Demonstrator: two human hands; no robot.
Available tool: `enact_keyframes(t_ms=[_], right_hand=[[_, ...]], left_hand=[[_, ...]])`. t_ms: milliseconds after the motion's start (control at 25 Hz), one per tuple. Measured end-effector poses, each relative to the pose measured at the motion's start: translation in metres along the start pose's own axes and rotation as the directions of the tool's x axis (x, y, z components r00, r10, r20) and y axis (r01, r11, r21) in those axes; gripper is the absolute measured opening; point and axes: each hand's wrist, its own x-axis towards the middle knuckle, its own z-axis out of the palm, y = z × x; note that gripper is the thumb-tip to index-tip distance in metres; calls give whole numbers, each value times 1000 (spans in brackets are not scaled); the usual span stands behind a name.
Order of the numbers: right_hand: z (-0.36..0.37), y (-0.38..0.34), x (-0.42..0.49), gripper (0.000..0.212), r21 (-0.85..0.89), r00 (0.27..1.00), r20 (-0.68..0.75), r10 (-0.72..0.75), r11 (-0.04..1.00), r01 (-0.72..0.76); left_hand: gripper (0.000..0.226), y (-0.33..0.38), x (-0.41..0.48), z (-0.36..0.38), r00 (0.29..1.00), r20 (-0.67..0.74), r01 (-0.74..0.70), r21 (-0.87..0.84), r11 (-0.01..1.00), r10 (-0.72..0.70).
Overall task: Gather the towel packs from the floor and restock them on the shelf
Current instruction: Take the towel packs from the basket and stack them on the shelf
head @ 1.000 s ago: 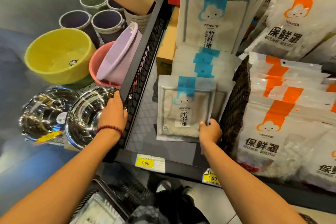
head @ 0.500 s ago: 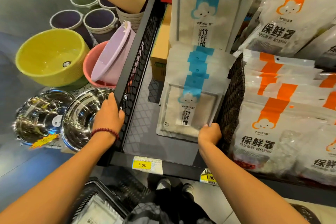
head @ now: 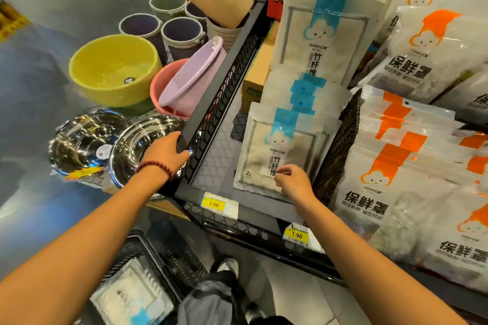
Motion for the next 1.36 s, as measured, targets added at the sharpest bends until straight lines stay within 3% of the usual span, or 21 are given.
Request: enact_keyframes(t_ms=[160,320,400,560,760,920,1080,1280,1360], right_hand=[[26,-22,-46,14,-94,914,250,-319,932,351],[76,-20,-125,15,-25,716,414,-562,780,626],[115,-6,-156,16,-39,644,565,-516,763,645],[205,50,-180,23,-234,563,787,-252,722,651],[340,144,-172,21,-450,610,792,5,681,578],[447,232,-133,27,-553,670,735,104,664,504],[530,320,-73,43,-625,781,617,99,665,410],[611,405,-1,55,-663,830,557,-23,589,461],[632,432,20,69,-700,866,497,-56,564,438]], left_hand=[[40,-32,-88,-20,973,-83,193,-221,956,-216],[35,-91,-219,-13,856,-110,438,-364,822,-505],[32,-124,-283,0,760,-50,575,-413,706,-648],[30,-179,-371,30,571,27,744,-439,503,-821],[32,-281,-416,98,458,181,835,-424,351,-870],[28,-360,-413,180,399,297,868,-426,254,-867],[25,-430,-398,269,424,325,841,-487,234,-845],[23,-480,-382,341,403,277,751,-645,142,-872],[27,-489,-382,355,408,229,729,-665,164,-884]])
